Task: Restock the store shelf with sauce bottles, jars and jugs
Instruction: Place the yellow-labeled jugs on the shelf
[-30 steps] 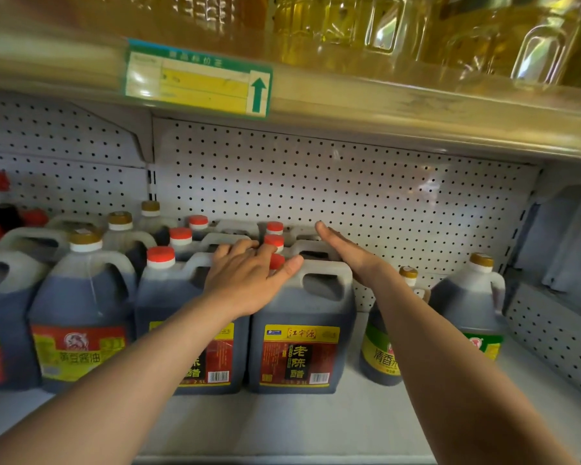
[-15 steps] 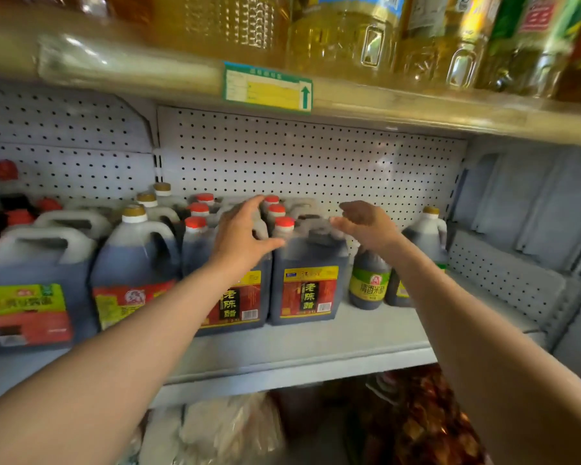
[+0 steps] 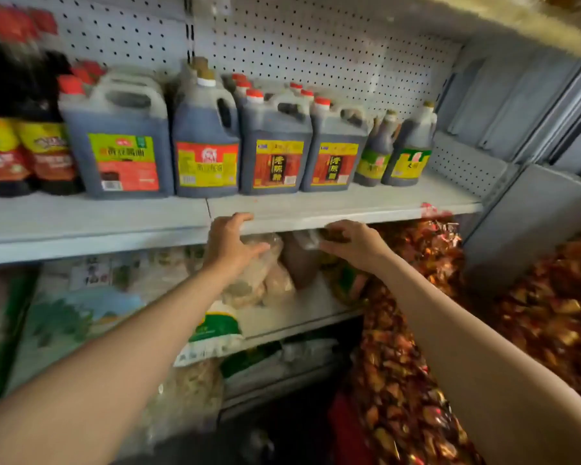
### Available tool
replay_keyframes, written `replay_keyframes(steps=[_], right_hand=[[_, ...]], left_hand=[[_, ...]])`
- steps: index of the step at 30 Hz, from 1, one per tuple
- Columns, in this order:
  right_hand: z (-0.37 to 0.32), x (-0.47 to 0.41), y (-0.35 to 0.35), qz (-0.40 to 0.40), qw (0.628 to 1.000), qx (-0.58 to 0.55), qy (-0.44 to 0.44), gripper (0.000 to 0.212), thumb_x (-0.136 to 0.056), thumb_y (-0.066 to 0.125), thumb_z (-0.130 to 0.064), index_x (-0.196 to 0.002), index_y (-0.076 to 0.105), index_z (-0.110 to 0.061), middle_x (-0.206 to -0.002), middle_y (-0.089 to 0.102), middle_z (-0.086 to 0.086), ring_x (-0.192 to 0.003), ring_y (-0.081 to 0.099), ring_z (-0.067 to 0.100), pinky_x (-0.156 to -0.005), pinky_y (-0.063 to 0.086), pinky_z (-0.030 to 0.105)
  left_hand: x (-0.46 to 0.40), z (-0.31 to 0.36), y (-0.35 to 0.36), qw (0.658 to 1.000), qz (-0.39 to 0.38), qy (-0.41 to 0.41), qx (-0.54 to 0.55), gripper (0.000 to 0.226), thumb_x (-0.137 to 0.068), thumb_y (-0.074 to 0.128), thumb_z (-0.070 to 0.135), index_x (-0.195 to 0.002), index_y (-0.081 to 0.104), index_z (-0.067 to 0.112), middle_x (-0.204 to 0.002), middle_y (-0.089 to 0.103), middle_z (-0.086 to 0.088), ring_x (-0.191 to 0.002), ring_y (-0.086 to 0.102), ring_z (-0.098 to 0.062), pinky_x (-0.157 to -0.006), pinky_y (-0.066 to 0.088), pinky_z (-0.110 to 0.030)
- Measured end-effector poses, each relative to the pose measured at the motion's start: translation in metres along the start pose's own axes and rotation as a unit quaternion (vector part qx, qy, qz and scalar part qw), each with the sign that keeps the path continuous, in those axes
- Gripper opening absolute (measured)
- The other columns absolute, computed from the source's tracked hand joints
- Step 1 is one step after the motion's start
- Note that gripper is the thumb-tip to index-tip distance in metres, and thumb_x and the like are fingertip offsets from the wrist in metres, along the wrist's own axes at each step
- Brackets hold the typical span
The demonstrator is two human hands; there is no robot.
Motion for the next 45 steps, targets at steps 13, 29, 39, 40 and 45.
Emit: replay_keyframes(steps=[13,29,39,40,45], right_hand=[[0.097,0.114,0.229,-0.225,0.967,-0.051,0.109,0.054,-0.084,0.071,-0.053,-0.127,0.067,-0.021,-0.118,0.068,0.001,-0.108,0.064,0.02,-0.082,0.049,0.029],[0.34,0.235,0.574,-0.302,0.885,-0.129,0.33,0.038,-0.089,0.069,-0.052,-0.118,0.07,-0.028,-0.119,0.07,-0.006,-0.113,0.065,0.013,-0.097,0.053,0.04],[0.441,0.257,0.737,-0.226,0.85,-0.257,0.401,0.045,-0.093,0.063,-0.051,-0.135,0.056,-0.035,-0.113,0.058,-0.025,-0.114,0.055,0.004,-0.11,0.045,0.038],[0.449,0.262,0.749,-0.218,0.848,-0.267,0.402,0.045,-0.094,0.062,-0.052,-0.135,0.056,-0.036,-0.112,0.056,-0.025,-0.115,0.053,0.004,-0.111,0.044,0.04],[0.477,0.279,0.791,-0.214,0.823,-0.326,0.412,0.016,-0.097,0.057,-0.048,-0.113,0.057,-0.045,-0.115,0.054,-0.026,-0.122,0.049,0.005,-0.112,0.043,0.042]], left_hand=[[0.16,-0.179,0.086,0.97,-0.169,-0.175,-0.025,0.053,-0.073,0.084,0.041,-0.118,0.067,0.019,-0.123,0.065,-0.008,-0.114,0.059,-0.026,-0.089,0.044,-0.031],[0.398,-0.459,0.341,0.839,-0.303,-0.447,0.06,0.042,-0.084,0.072,0.043,-0.123,0.062,0.028,-0.127,0.057,-0.006,-0.122,0.052,-0.019,-0.087,0.036,-0.027],[0.472,-0.591,0.478,0.835,-0.343,-0.419,0.102,0.111,-0.042,0.07,0.085,-0.143,0.032,0.055,-0.153,0.039,0.007,-0.14,0.038,-0.014,-0.11,0.041,-0.042],[0.475,-0.599,0.489,0.836,-0.346,-0.414,0.104,0.113,-0.043,0.072,0.081,-0.144,0.027,0.055,-0.155,0.036,0.007,-0.142,0.035,-0.015,-0.112,0.039,-0.043],[0.48,-0.629,0.535,0.849,-0.331,-0.385,0.148,0.115,-0.065,0.089,0.033,-0.154,0.017,0.04,-0.156,0.032,0.011,-0.142,0.029,-0.006,-0.114,0.031,-0.03]])
Point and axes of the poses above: each hand's wrist, its own x-axis away from the middle knuckle, its own y-axis out of the palm, z = x × y, the point moved 5 cm from there along -x, towards the middle knuckle
